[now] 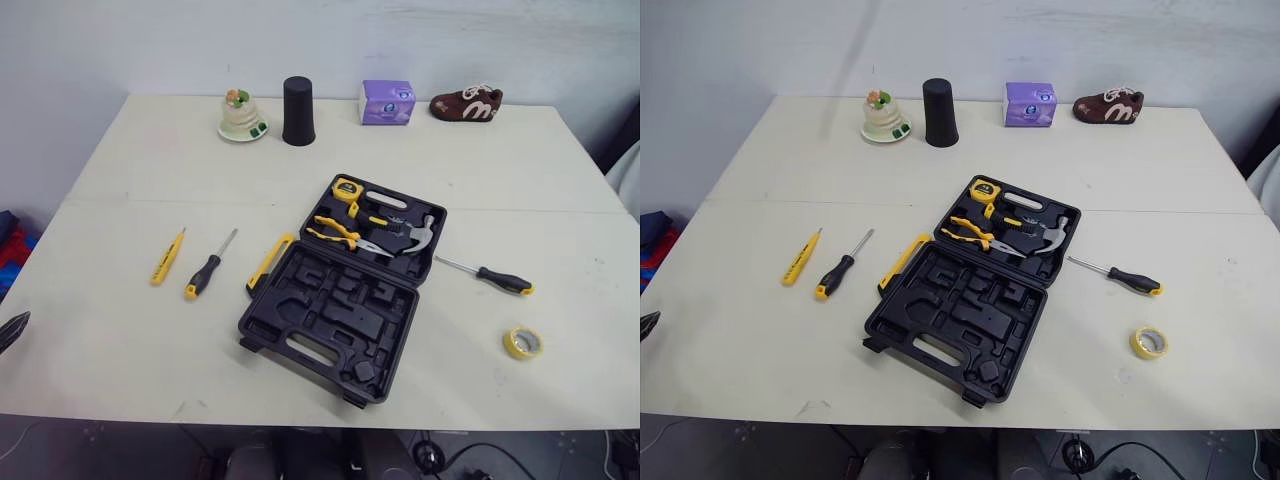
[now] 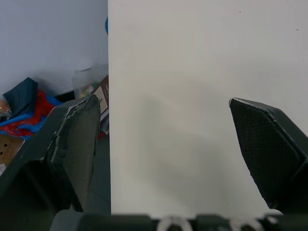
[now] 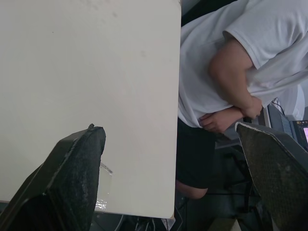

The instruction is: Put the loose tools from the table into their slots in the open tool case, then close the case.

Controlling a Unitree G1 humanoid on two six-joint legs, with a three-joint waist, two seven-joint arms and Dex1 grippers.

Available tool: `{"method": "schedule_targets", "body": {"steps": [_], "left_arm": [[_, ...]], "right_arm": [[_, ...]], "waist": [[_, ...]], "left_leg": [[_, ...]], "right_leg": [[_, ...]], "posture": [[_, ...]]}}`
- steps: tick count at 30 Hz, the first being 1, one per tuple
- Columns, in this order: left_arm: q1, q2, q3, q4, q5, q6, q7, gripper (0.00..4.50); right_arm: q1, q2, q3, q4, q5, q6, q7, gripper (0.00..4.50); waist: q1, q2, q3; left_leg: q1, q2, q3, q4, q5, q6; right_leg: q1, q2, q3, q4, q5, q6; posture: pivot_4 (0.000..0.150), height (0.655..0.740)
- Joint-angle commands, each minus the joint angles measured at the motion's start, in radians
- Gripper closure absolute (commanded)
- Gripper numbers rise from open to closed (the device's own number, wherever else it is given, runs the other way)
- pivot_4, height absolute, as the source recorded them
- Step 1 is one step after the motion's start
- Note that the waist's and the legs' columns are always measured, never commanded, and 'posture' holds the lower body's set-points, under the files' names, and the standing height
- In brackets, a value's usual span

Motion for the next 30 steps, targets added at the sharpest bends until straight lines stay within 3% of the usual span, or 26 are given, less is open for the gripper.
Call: {"method": "schedule_targets", "body": {"steps": [1,6,12,15,16,19,22,26,27,30], "left_arm": [[-0.009,-0.015,0.021,-0.079,-0.058,0.029,-0.042,0.04],[-0.051,-0.077,-0.012,-0.276,-0.128,0.149,-0.130,0.04],[-0.092,-0.148,-0.192,-0.708,-0.156,0.357,-0.163,0.04],[-0.165,-0.172,-0.263,-0.808,-0.135,0.414,-0.129,0.00],[-0.203,-0.185,-0.297,-0.835,-0.130,0.438,-0.122,0.00],[-0.322,-0.221,-0.425,-0.877,-0.093,0.506,-0.130,0.87],[-0.422,-0.256,-0.522,-0.869,-0.051,0.554,-0.140,2.26],[-0.538,-0.318,-0.602,-0.818,-0.009,0.606,-0.127,4.15],[-0.583,-0.351,-0.640,-0.786,0.016,0.605,-0.125,4.40],[-0.673,-0.420,-0.712,-0.702,0.073,0.621,-0.125,4.40]], "right_arm": [[-0.023,0.005,0.007,-0.102,0.077,0.082,0.013,0.00],[-0.048,0.059,0.075,-0.470,0.205,0.349,0.071,0.00],[-0.036,0.058,0.178,-0.940,0.326,0.654,0.091,0.00],[-0.034,0.056,0.221,-1.079,0.330,0.757,0.079,0.89],[-0.040,0.057,0.248,-1.124,0.327,0.789,0.069,1.38],[-0.098,0.074,0.352,-1.224,0.302,0.862,0.016,2.89],[-0.154,0.091,0.443,-1.260,0.242,0.915,-0.039,4.47],[-0.195,0.105,0.505,-1.275,0.189,0.961,-0.072,4.50],[-0.210,0.109,0.527,-1.278,0.170,0.975,-0.085,4.50],[-0.243,0.117,0.573,-1.286,0.146,1.007,-0.096,4.50]], "waist": [[0.000,0.000,0.000],[-0.001,0.001,-0.001],[0.015,0.005,-0.001],[0.035,0.005,-0.001],[0.039,0.005,-0.001],[0.054,0.004,-0.001],[0.056,0.004,-0.001],[0.056,0.004,-0.001],[0.058,0.004,-0.001],[0.059,0.004,-0.001]], "left_leg": [[0.000,0.000,0.000,0.000,0.000,0.000],[-0.001,0.000,-0.002,0.002,0.001,0.001],[-0.004,0.000,-0.005,0.001,0.001,0.001],[-0.004,0.000,-0.005,0.003,0.002,0.002],[-0.004,0.000,-0.006,0.003,0.003,0.003],[-0.004,-0.001,-0.005,0.004,0.004,0.006],[-0.004,-0.005,-0.003,0.005,0.006,0.006],[-0.008,-0.007,-0.001,0.009,0.005,0.006],[-0.009,-0.007,-0.001,0.012,0.005,0.007],[-0.012,-0.006,-0.001,0.020,0.003,0.007]], "right_leg": [[0.000,0.000,0.000,0.000,0.000,0.000],[0.001,0.000,0.001,0.002,0.001,0.001],[0.001,0.001,0.004,0.001,0.000,-0.001],[0.001,0.002,0.003,0.001,0.001,0.000],[0.001,0.003,0.003,0.001,0.001,0.000],[0.001,0.004,0.002,0.000,0.001,0.001],[0.001,0.005,0.001,0.001,0.003,0.003],[-0.001,0.006,0.002,0.000,0.003,0.004],[-0.001,0.007,0.002,0.000,0.002,0.005],[-0.001,0.012,0.003,0.000,0.003,0.007]], "posture": [[0.150,0.7400],[0.150,0.7400],[0.150,0.7400],[0.150,0.7400],[0.150,0.7400],[0.150,0.7400],[0.150,0.7400],[0.150,0.7400],[0.150,0.7400],[0.150,0.7400]]}}
